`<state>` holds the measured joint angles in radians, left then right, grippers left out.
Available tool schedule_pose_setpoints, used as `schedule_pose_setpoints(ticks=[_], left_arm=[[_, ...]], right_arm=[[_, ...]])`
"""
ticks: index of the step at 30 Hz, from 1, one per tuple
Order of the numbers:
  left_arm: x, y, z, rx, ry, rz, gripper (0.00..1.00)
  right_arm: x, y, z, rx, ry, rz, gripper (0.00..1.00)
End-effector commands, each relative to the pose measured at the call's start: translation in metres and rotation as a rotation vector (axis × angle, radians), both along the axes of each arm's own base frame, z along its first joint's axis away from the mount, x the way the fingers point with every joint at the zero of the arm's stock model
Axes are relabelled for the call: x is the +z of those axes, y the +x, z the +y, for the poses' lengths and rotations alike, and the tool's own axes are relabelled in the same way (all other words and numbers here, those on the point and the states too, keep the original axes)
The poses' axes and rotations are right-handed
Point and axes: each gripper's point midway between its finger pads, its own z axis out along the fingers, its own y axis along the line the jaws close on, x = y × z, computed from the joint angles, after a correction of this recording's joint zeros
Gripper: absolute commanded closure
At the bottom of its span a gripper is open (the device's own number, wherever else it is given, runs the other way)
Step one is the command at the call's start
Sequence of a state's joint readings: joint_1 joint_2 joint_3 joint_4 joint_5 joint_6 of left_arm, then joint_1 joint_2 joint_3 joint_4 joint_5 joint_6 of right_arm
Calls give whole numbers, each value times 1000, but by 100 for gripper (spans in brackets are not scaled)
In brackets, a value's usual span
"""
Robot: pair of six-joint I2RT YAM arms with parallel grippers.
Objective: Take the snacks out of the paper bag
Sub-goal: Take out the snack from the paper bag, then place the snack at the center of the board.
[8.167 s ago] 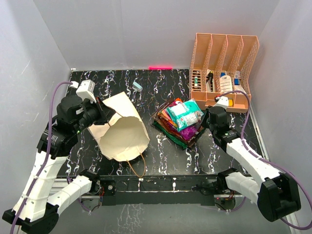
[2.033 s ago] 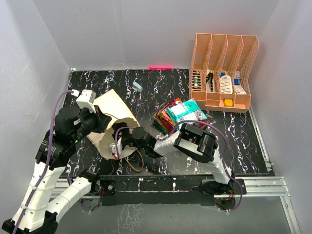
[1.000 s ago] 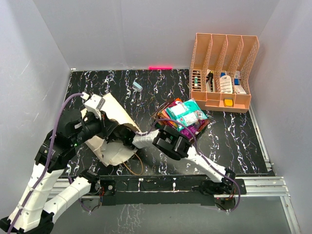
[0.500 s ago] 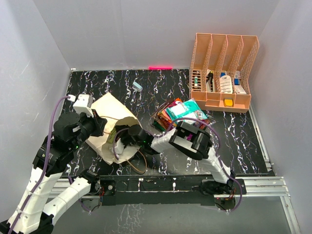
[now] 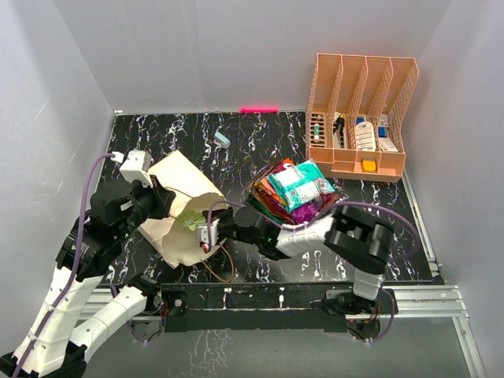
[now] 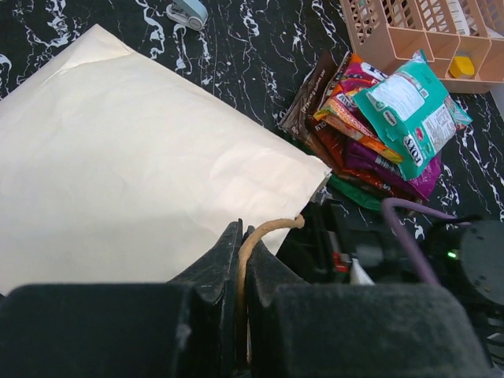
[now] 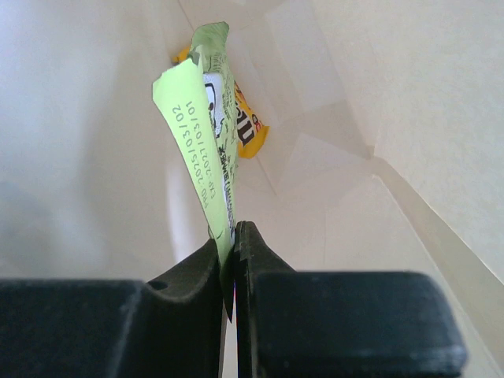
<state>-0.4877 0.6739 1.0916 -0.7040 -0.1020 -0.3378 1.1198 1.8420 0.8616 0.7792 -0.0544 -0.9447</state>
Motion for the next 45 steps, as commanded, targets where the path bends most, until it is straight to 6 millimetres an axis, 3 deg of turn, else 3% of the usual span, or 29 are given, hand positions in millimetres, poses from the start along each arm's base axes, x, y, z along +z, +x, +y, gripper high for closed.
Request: schedule_pose_setpoints(ticks=[1,4,10,12,14,21,24,29,32,36,45], left_arm=[[6,6,0,37,-21,4,100],[5,11,6,92,-24,2,100],[9,20,15,174,-31,-11,100],[8,21,14,174,-31,-12,100],[6,23,14,175,-30,-10,100],[2,21,7,152,-45,25,100],[3,19,4,138,-56,30,100],[3,19,-2,117,-78,35,100],[4,19,-4,105,-80,43,100],[8,17,-7,85,-84,39,100],[21,12,-28,-58,-124,-20,100]], right_arm=[[46,-29,-20,-5,167,245,92],[51,-46,-44,-37,178,412,93],[91,-86,-95,-87,344,753,92],[105,-85,-114,-189,459,877,92],[107,-76,-137,-332,524,944,92],[139,-40,-211,-742,731,917,93],[154,-30,-216,-745,749,944,93],[151,-2,-210,-679,707,1132,93],[158,11,-209,-605,713,1220,93],[161,31,-223,-547,748,1331,93],[118,57,-252,-424,763,1615,92]])
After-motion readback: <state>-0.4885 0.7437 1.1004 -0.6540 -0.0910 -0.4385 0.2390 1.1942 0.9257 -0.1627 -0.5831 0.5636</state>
